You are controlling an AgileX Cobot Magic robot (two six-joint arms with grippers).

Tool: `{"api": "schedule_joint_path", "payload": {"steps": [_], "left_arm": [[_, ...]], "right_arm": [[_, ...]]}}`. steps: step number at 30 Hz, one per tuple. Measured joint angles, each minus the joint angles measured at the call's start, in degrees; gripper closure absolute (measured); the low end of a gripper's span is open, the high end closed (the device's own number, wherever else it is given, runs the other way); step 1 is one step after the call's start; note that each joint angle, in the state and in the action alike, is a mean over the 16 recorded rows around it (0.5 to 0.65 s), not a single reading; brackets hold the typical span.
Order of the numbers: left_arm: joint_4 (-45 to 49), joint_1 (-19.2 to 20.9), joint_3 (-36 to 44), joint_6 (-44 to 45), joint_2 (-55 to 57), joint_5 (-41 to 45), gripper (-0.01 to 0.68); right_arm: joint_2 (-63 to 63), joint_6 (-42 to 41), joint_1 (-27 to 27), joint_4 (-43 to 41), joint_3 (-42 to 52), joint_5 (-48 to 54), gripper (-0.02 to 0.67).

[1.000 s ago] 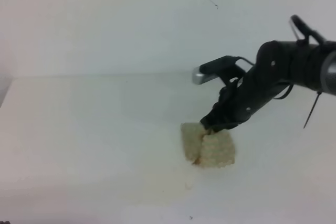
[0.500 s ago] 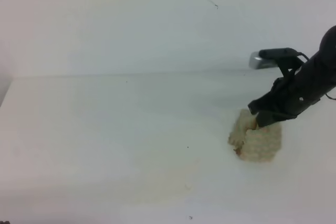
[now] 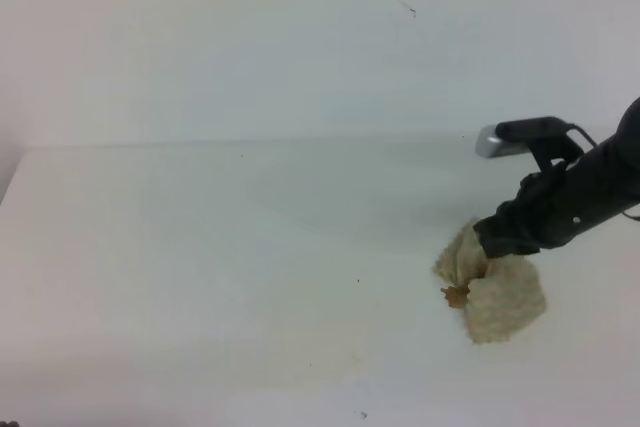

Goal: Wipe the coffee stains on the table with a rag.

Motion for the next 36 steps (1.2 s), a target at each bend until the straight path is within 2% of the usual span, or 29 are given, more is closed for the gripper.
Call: {"api": "schedule_joint_path", "payload": {"steps": [6, 9, 12, 17, 24, 30, 36], "left_arm": [[0.0, 0.0, 0.0, 0.0, 0.0, 0.0, 0.675], [0.0, 0.0, 0.0, 0.0, 0.0, 0.0, 0.675], [0.0, 0.0, 0.0, 0.0, 0.0, 0.0, 0.675], [0.0, 0.0, 0.0, 0.0, 0.0, 0.0, 0.675], [0.0, 0.0, 0.0, 0.0, 0.0, 0.0, 0.675], [0.0, 0.0, 0.0, 0.0, 0.0, 0.0, 0.675], [0.0, 0.0, 0.0, 0.0, 0.0, 0.0, 0.675]], "right_arm": [[-6.4, -0.5, 0.0, -0.1, -1.5, 1.6, 0.311], [-11.3, -0.4, 0.0, -0.4, -2.1, 3.3, 0.297], [-16.8, 0.1, 0.0, -1.3, -2.3, 5.5, 0.351], [-27.4, 3.4, 0.0, -5.6, -0.9, 8.9, 0.479], [-43.8, 11.7, 0.0, -14.3, 7.7, 8.4, 0.632], [-57.6, 19.2, 0.0, -19.8, 21.2, 2.2, 0.645], [-66.5, 21.6, 0.0, -21.0, 32.7, -3.2, 0.645]]}}
